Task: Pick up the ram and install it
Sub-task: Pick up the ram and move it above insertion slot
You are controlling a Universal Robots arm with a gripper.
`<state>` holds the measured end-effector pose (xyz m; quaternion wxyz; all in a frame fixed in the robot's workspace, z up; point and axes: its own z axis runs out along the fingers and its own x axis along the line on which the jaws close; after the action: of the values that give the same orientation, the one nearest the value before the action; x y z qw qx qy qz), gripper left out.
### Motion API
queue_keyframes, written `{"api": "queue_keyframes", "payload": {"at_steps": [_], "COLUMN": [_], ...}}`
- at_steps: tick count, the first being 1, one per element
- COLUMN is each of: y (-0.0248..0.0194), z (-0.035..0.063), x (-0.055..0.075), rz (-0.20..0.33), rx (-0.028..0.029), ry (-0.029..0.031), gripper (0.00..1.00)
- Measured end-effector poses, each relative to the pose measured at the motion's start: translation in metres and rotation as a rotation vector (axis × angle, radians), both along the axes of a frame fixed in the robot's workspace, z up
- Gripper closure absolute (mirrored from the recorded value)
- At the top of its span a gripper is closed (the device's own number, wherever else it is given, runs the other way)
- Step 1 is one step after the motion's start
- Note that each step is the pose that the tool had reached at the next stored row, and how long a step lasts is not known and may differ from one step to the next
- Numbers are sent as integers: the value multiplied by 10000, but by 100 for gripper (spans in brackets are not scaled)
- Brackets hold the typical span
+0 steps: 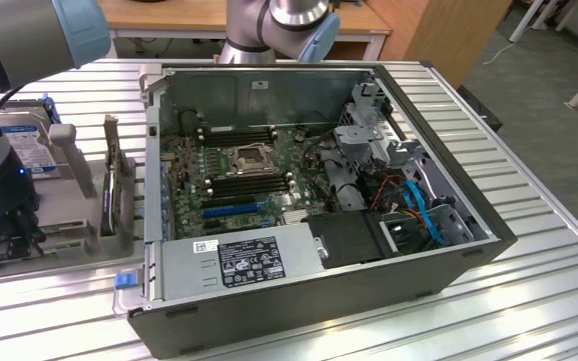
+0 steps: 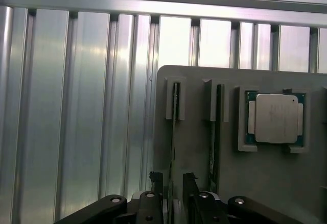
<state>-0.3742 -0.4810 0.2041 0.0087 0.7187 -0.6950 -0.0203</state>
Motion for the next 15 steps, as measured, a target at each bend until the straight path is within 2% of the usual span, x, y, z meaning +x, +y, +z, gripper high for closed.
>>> {"api": "queue_keyframes", "payload": {"at_steps": [15], "y": [-4], "z": [-5], "x": [48], "rz": [1], "rx": [4], "ry": [2], "gripper": [70]}}
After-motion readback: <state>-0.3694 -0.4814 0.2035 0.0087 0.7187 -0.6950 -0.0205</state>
